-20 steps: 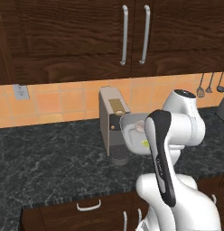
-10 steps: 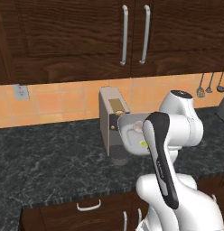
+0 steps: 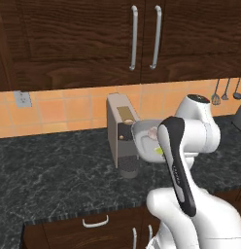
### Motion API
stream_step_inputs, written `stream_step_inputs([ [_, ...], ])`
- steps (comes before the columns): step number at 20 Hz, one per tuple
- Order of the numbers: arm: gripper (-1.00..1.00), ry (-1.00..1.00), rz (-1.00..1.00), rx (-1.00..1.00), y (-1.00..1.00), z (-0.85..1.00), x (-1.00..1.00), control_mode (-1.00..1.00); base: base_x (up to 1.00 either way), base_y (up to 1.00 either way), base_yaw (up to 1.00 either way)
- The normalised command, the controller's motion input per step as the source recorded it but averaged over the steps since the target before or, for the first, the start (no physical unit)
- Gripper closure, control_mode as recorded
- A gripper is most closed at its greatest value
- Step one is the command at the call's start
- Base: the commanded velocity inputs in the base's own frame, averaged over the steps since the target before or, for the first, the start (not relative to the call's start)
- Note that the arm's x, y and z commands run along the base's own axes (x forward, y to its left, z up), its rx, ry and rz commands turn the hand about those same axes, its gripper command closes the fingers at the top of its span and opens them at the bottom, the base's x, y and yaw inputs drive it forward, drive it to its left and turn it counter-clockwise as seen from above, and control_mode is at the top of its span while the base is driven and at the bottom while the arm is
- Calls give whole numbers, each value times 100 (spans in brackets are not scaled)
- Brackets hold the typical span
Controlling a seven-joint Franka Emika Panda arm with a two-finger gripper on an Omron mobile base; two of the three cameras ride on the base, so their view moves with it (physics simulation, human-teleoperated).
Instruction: Take the meat container that has the shrimp and place it on the second highest rack of the freezer. Then take the vegetable container that has the lemon wedge and garlic and place it on the highest rack of the freezer.
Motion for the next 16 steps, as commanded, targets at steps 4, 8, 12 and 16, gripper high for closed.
stream_step_inputs([
  [4,100,0,-3,0,-49,0,15,-100,0,0,0],
  [8,100,0,-2,0,-45,-1,11,-100,0,0,0],
  [12,100,0,0,-1,-32,-12,2,-100,0,0,0],
  [16,100,0,0,-3,-12,-13,0,-100,0,0,0],
])
